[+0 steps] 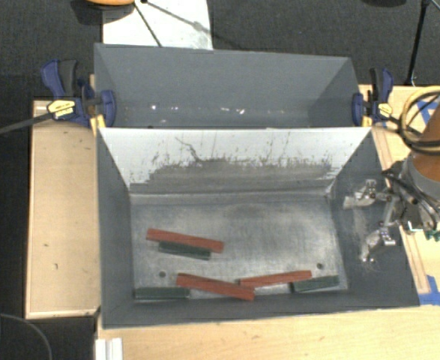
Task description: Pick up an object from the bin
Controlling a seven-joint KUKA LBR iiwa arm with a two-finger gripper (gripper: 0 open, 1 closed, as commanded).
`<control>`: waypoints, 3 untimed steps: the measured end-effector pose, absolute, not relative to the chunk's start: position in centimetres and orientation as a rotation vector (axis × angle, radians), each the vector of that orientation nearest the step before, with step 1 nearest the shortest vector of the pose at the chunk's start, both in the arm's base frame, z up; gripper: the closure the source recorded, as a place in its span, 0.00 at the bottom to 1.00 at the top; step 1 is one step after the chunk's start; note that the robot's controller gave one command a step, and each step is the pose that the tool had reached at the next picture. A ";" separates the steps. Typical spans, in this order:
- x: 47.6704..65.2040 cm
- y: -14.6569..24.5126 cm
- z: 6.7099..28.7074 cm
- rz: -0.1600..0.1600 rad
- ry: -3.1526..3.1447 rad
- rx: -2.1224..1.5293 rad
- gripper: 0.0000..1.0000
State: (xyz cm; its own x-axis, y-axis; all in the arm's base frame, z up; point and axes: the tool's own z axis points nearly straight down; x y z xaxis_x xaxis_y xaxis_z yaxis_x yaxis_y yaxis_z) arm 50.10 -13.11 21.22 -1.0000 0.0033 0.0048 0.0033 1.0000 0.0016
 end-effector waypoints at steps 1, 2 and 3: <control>50.3 -13.1 21.6 0.001 -3.144 0.003 0.00; 49.4 -8.3 16.7 0.006 -3.123 0.418 0.00; 49.1 -3.9 15.3 -0.001 -3.116 0.421 0.00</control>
Offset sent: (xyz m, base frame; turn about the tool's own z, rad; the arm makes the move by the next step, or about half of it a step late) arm -0.0129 0.0741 -0.0721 -0.3981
